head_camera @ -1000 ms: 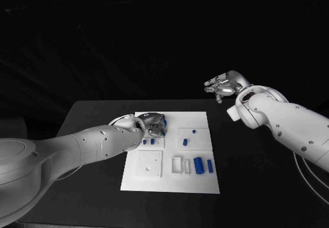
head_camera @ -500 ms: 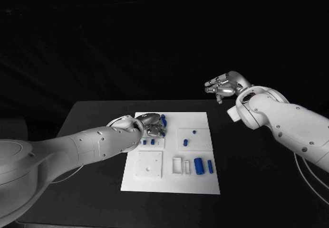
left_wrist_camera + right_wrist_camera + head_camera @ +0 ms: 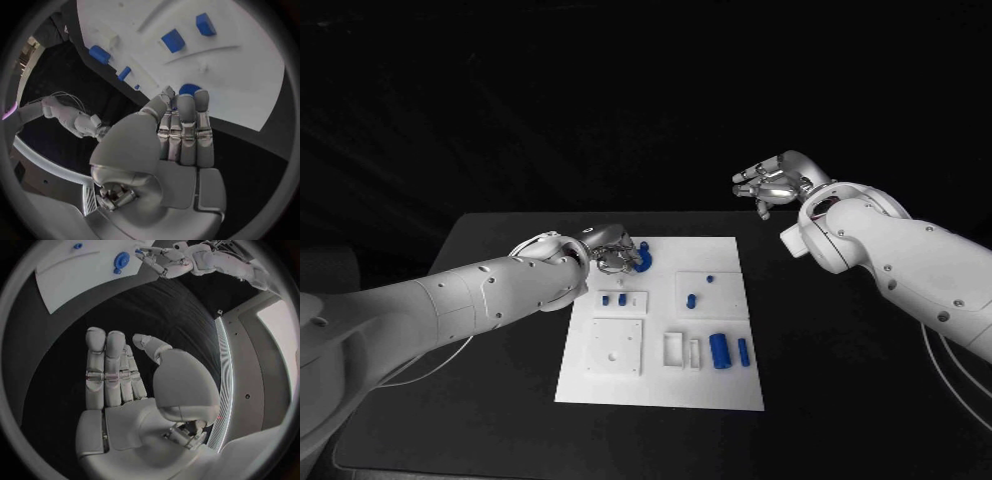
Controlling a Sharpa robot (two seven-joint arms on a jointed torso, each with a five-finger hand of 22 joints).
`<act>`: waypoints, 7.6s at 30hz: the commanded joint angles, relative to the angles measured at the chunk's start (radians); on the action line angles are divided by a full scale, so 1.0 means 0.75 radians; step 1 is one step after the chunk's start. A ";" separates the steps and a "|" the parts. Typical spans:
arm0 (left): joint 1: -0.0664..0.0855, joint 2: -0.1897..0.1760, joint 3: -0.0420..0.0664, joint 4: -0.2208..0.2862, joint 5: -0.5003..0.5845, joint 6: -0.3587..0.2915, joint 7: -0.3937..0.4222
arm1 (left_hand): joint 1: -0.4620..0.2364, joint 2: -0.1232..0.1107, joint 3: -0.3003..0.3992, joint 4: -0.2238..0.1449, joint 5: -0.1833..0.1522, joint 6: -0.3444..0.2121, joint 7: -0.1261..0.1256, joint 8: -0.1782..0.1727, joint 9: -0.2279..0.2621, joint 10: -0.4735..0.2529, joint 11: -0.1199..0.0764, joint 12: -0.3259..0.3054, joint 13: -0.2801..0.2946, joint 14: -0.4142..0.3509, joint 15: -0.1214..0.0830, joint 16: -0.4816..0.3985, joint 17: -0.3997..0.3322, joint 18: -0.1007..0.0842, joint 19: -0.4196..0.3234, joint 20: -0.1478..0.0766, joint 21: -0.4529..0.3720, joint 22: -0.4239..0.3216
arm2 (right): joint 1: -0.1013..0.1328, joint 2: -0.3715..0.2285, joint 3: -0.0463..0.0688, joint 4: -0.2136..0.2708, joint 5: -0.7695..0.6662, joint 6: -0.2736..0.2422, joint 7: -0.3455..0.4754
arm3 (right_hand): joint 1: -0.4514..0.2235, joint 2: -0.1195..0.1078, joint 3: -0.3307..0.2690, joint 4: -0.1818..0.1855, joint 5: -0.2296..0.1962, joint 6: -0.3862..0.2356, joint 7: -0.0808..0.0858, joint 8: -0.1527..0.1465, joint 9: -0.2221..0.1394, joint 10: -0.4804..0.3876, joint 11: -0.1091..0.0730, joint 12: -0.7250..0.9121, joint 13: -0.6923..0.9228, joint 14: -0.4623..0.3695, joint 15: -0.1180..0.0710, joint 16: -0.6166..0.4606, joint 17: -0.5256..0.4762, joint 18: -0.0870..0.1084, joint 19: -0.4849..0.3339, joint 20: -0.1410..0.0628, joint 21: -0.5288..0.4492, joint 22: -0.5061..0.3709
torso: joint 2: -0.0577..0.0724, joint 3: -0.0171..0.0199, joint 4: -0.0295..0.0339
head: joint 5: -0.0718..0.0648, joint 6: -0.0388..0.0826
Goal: Assemble the parts on the task board
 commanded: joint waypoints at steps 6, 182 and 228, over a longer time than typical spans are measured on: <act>0.020 -0.069 0.015 0.067 0.039 0.040 -0.022 | -0.009 -0.008 -0.001 0.005 -0.001 0.003 0.001 0.004 0.003 0.000 0.002 -0.003 0.000 0.001 0.005 0.005 -0.001 0.001 -0.013 0.002 0.008 0.027 | 0.000 -0.004 0.000 0.001 -0.005 0.016 0.010 | -0.006 -0.004 0.005 0.004 0.005 -0.002 0.009 -0.002 -0.001 -0.006 -0.002 -0.007 -0.002 0.001 0.008 0.004 -0.001 0.026 0.002 0.003 -0.008 0.056 | 0.001 -0.0021 0.0009 | 0.004 -0.002; -0.010 -0.132 0.028 -0.031 0.089 -0.062 0.010 | 0.038 -0.108 0.099 -0.058 0.006 -0.208 0.059 0.002 -0.006 -0.100 0.063 -0.002 -0.001 -0.199 0.066 -0.385 -0.187 -0.003 -0.255 0.062 -0.107 -0.027 | -0.028 -0.003 -0.053 -0.037 -0.361 0.200 0.080 | 0.104 0.032 -0.003 -0.139 -0.179 0.138 -0.017 -0.001 0.002 -0.027 -0.001 -0.010 -0.006 0.008 0.006 0.026 -0.002 0.032 0.004 0.001 0.070 0.071 | 0.001 0.0033 -0.0062 | -0.028 0.016; 0.068 -0.397 0.135 0.526 1.233 0.007 0.220 | -0.013 -0.069 -0.050 -0.012 0.008 -0.261 0.084 0.004 -0.006 -0.295 0.144 -0.002 -0.002 -0.158 0.225 -1.406 -0.400 0.001 -0.267 0.221 -0.424 -1.114 | -0.067 0.165 -0.357 -0.127 -0.976 0.194 -0.083 | 0.089 -0.041 0.091 -0.139 -0.357 0.102 -0.009 -0.002 -0.001 -0.124 0.026 -0.013 -0.009 0.037 0.036 0.034 -0.057 0.057 0.014 0.034 0.049 0.061 | 0.003 -0.0009 -0.0012 | -0.039 0.041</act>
